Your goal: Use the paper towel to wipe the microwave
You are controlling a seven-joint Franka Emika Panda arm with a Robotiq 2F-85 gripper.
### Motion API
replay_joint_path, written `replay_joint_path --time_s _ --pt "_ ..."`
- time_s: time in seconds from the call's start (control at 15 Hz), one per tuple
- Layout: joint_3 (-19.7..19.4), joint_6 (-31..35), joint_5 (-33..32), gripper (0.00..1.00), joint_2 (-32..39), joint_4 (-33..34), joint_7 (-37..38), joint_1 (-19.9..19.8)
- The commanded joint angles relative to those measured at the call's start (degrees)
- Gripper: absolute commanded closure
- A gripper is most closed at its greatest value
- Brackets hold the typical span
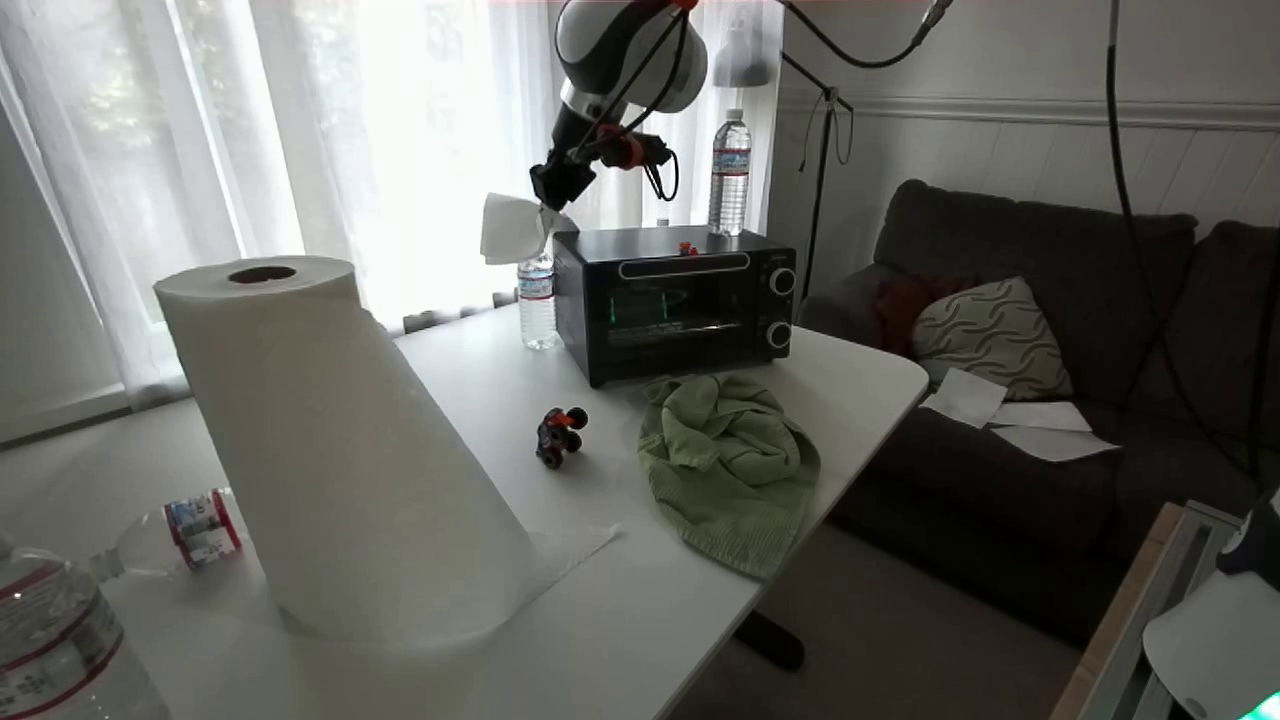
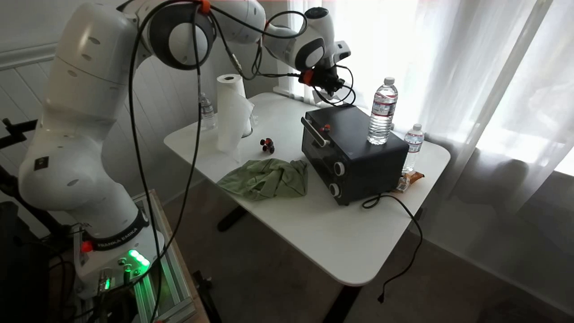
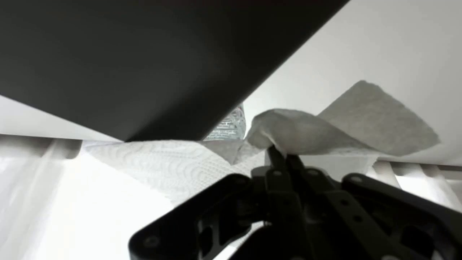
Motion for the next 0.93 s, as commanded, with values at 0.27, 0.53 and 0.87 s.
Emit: replay_joint_path --time_s 0.27,0.53,0.87 --pt "-8.89 1.23 -4.37 0.95 -6.00 -2.88 7.21 2.84" --pt "-12.83 -0.29 -7.24 0.94 -4.62 -2.05 10.78 3.20" --pt "-14.28 -4.29 -8.61 0.95 -3.09 -2.00 12.33 2.90"
